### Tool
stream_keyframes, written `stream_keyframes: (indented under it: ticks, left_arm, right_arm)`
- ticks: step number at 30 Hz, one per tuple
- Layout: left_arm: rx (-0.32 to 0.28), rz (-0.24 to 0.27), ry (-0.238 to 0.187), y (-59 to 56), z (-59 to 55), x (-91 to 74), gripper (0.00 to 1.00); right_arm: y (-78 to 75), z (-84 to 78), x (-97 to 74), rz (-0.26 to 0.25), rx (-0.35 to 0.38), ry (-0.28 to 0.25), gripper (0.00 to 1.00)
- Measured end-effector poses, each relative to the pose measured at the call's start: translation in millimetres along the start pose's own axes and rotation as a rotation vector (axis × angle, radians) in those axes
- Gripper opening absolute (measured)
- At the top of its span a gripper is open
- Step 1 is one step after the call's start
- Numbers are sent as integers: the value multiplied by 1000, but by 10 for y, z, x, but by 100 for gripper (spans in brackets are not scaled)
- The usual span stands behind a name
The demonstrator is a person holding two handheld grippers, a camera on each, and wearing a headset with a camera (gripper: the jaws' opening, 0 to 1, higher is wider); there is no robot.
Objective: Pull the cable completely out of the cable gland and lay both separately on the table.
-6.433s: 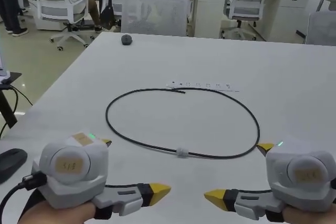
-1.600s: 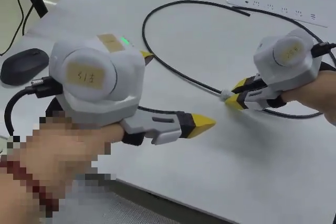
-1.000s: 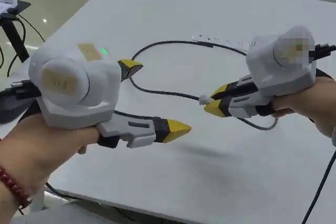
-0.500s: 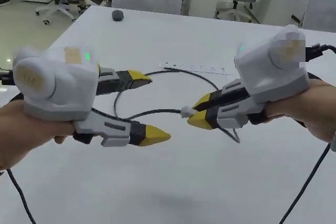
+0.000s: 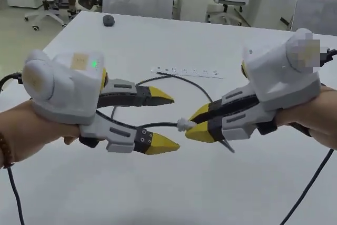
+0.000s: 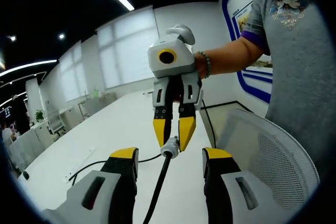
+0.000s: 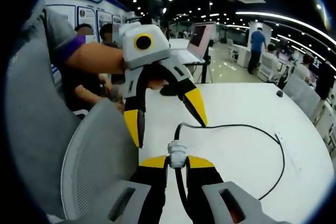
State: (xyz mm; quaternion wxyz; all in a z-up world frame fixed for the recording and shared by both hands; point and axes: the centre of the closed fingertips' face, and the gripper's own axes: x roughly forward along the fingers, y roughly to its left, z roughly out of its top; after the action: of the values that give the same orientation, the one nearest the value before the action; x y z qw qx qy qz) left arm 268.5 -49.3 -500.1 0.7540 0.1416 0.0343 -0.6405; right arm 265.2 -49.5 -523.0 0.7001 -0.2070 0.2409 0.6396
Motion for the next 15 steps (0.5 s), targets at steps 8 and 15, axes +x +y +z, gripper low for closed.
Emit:
stream_keyframes:
  ticks: [8,15]
  left_arm:
    - [-43,-72,-24,-102,-9,35,39]
    - [-128,-92,-77,-148,-8,66,32]
  right_arm:
    - [119,20,-27,62,25,-26,8]
    - [194,-6,-29,89,33,-31,8]
